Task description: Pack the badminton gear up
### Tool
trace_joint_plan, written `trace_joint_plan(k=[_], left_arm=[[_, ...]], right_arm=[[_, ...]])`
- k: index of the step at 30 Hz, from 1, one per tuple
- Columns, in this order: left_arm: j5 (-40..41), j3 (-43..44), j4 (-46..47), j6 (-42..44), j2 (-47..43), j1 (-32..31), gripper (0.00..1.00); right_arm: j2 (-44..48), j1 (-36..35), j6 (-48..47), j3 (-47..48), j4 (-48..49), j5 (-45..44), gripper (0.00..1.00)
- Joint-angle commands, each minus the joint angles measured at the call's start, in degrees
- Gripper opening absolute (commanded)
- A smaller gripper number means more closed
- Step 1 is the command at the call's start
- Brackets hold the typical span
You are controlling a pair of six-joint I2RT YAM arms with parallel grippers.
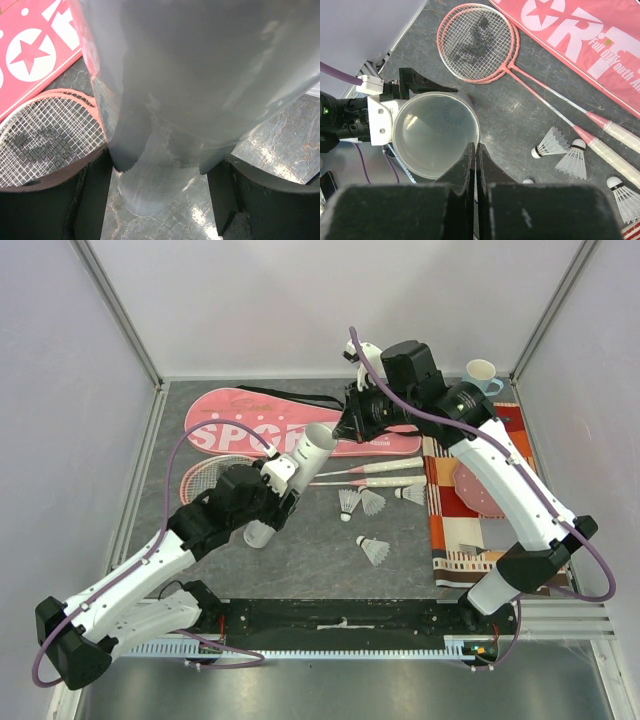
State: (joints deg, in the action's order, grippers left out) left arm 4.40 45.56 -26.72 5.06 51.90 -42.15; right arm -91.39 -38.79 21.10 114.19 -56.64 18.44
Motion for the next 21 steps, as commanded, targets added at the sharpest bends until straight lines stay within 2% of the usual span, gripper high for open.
trace_joint_plan(k=[1,3,4,10,19,21], left_arm=[[-1.6,0.6,5.0,-0.6,-1.8,-0.3,0.5],[-3.3,0.2,5.6,-1.8,-2.2,-0.3,0.55],[-4.0,0.0,6.1,-2.1,-2.5,-0.3,0.62],[-7.2,-1.5,8.7,-2.9,-4.4,-0.2,0.77],[-10.3,-2.6,12.0,-4.5,-3.9,-0.3,0.91],[-11.8,-2.9,13.2,-4.4,-4.4,-0.3,0.91]], right_arm=[[3.5,-0.5,1.7,-1.3,3.9,2.8,0.0],[4.2,-0.4,2.6,-3.2,5.6,3.4,0.0],[4.9,-0.4,2.9,-4.0,6.1,3.6,0.0],[8.2,-0.4,4.6,-10.3,9.9,2.5,0.0],[10.0,-0.5,7.2,-16.5,14.6,3.9,0.0],[9.8,-0.4,7.5,-16.5,14.8,4.5,0.0]])
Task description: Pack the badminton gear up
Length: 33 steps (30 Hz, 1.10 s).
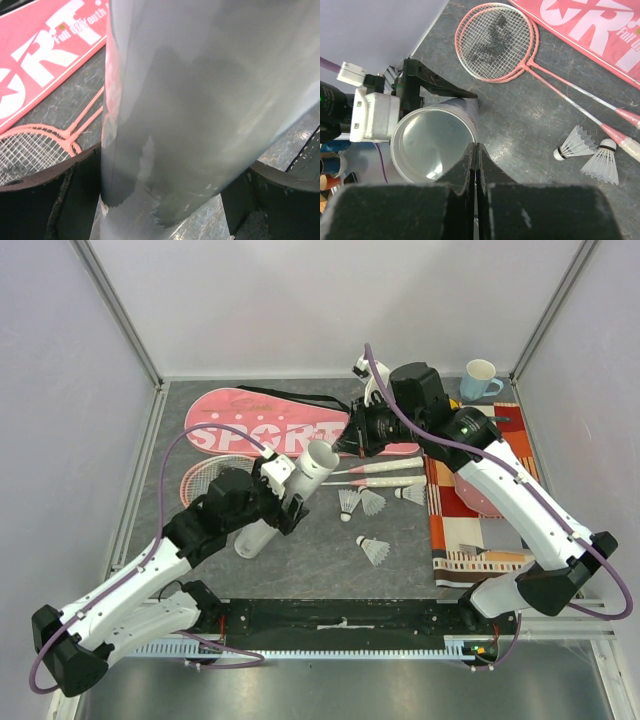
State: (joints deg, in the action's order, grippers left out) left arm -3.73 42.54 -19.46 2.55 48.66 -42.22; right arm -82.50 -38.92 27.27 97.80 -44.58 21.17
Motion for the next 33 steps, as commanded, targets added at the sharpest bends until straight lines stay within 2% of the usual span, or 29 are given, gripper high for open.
trace_joint_plan(k=[1,3,8,9,11,15,20,21,26,31,33], left_arm=[[-3.9,0.2,6.1,-1.8,-1.2,-0.1,0.91],[-3.9,1.1,6.1,-1.2,-0.6,-0.1,0.9],[-3.9,2.5,6.1,0.2,0.5,-0.2,0.79],[-4.1,2.4,6.2,0.3,0.6,-0.2,0.72],[-4.5,2.2,6.5,0.4,0.6,-0.1,0.67],[-4.5,1.7,6.4,1.1,0.5,-0.2,0.5],[-3.3,1.2,5.9,2.0,0.0,-0.1,0.38],[-3.0,1.1,5.8,2.0,0.0,-0.2,0.32],[-1.5,0.6,5.3,2.5,-0.8,-0.2,0.29],[-1.0,0.8,4.6,2.4,-0.3,-0.2,0.25],[-1.0,0.4,4.5,2.3,-0.3,-0.1,0.18]], right_arm=[[0.8,-0.3,1.4,-0.2,2.7,2.0,0.0],[0.6,-0.4,1.6,-0.1,2.7,2.3,0.0],[0.8,-0.4,1.7,0.3,2.8,2.5,0.0],[0.7,-0.3,1.8,0.4,2.7,2.8,0.0],[0.7,-0.3,2.1,0.3,2.8,2.9,0.0],[0.3,-0.4,1.3,0.9,1.9,2.2,0.0],[0.3,-1.2,-1.7,2.6,-0.8,-1.8,0.0],[0.2,-1.7,-2.2,2.8,-1.0,-3.1,0.0],[0.2,-3.8,-5.3,4.4,-3.2,-11.2,0.0],[1.0,-4.3,-6.2,6.8,-3.1,-14.8,0.0],[2.0,-4.2,-6.1,7.3,-2.4,-16.3,0.0]])
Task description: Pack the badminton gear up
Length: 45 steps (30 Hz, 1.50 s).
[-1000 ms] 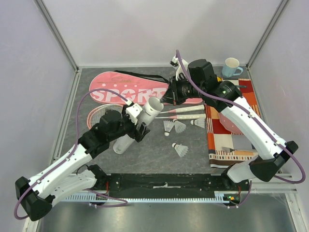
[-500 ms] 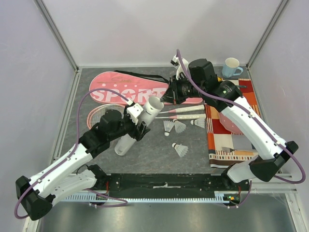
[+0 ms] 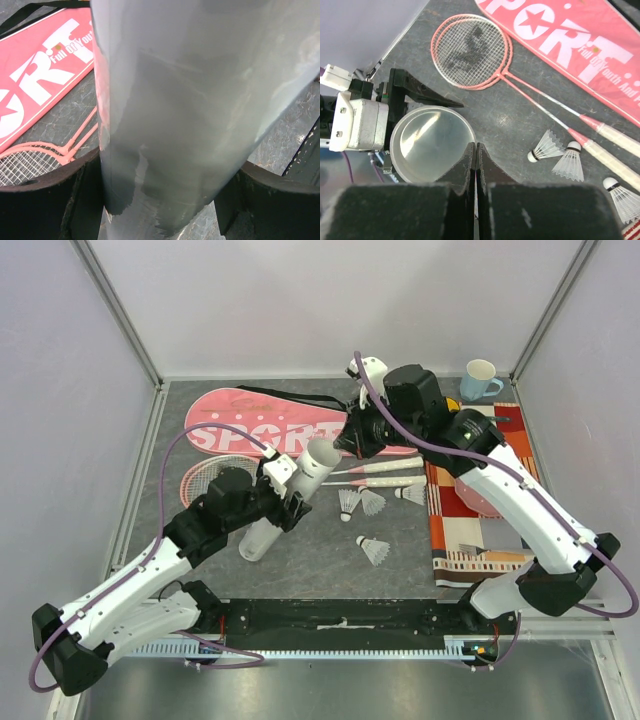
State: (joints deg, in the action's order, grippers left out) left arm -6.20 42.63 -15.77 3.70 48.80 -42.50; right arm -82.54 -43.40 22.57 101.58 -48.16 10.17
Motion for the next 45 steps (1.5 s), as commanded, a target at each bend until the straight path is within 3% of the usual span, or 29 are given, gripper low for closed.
trace_joint_plan(k=[1,13,20,26,29,35,45], left_arm=[[1.5,0.3,0.8,1.2,-0.5,0.1,0.18],[2.0,0.0,0.7,1.0,-1.8,0.0,0.16],[3.6,0.0,0.1,0.8,-2.8,0.1,0.16],[5.3,-0.2,-0.1,0.9,-5.6,0.0,0.17],[5.5,-0.4,-0.1,0.9,-6.7,0.0,0.18],[5.8,-0.4,-0.2,0.7,-7.5,0.1,0.19],[5.2,-0.4,-0.1,0.7,-7.0,0.1,0.19]], right_arm=[[2.2,0.2,-1.2,3.7,1.4,-5.5,0.0],[5.5,5.2,3.6,-0.8,6.4,0.9,0.0],[11.8,12.2,1.4,-6.7,6.7,-8.2,0.0],[15.5,20.1,-1.1,-27.5,9.3,-12.3,0.0],[17.2,20.9,0.7,-43.3,16.0,-14.2,0.0],[20.2,24.1,7.7,-62.5,28.8,-15.6,0.0],[18.7,26.4,10.5,-74.3,38.7,-13.3,0.0]])
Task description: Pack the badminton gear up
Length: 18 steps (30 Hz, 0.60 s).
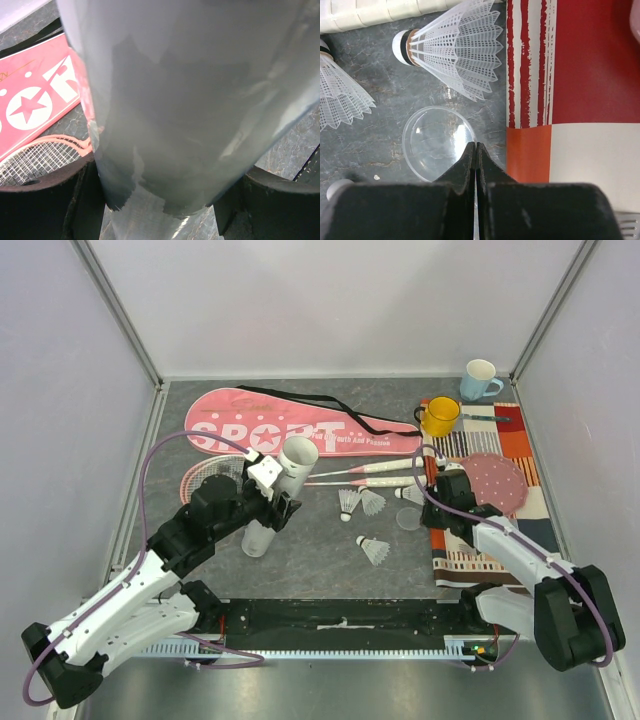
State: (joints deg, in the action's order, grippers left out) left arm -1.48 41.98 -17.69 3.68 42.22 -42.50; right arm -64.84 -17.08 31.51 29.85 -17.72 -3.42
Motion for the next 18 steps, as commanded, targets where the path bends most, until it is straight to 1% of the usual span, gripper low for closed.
trace_joint_plan(k=[1,2,3,5,6,8,9,11,12,15,16,18], left_arm=[[0.4,0.3,1.7,0.7,-0.3,0.0,0.19],[0.4,0.3,1.7,0.8,-0.4,0.0,0.19],[0.4,0.3,1.7,0.8,-0.3,0.0,0.19],[0.4,0.4,1.6,0.8,-0.1,0.0,0.2],[0.4,0.4,1.7,0.8,0.1,0.0,0.2],[0.4,0.5,1.7,0.8,0.4,0.1,0.2],[0.2,0.5,1.7,0.8,0.4,0.1,0.2],[0.2,0.5,1.7,0.8,0.6,0.0,0.2],[0.1,0.5,1.6,0.7,0.6,0.1,0.2],[0.0,0.4,1.6,0.8,0.6,0.1,0.2],[0.0,0.5,1.6,0.8,0.5,0.1,0.2],[-0.5,0.4,1.6,0.8,0.7,0.0,0.2]], right_arm=[[1.9,0.1,1.5,-3.0,8.4,-0.1,0.0],[2.3,0.1,1.5,-3.5,8.6,-0.8,0.0],[2.7,0.1,1.0,-3.9,8.7,-1.3,0.02],[3.1,0.2,0.8,-4.3,8.6,-1.3,0.13],[2.9,0.1,0.6,-4.3,8.5,-0.9,0.21],[2.3,0.1,0.4,-3.5,7.5,-0.2,0.28],[2.3,0.1,0.1,-3.0,7.1,0.1,0.36],[3.0,0.3,0.0,-2.0,6.1,1.1,0.46],[3.4,0.5,-0.6,-1.5,6.1,2.4,0.55],[4.6,3.4,-2.4,0.3,7.1,8.9,0.63],[4.0,5.5,-3.4,1.0,7.5,12.4,0.63],[2.4,7.6,-4.0,3.2,8.7,15.2,0.63]])
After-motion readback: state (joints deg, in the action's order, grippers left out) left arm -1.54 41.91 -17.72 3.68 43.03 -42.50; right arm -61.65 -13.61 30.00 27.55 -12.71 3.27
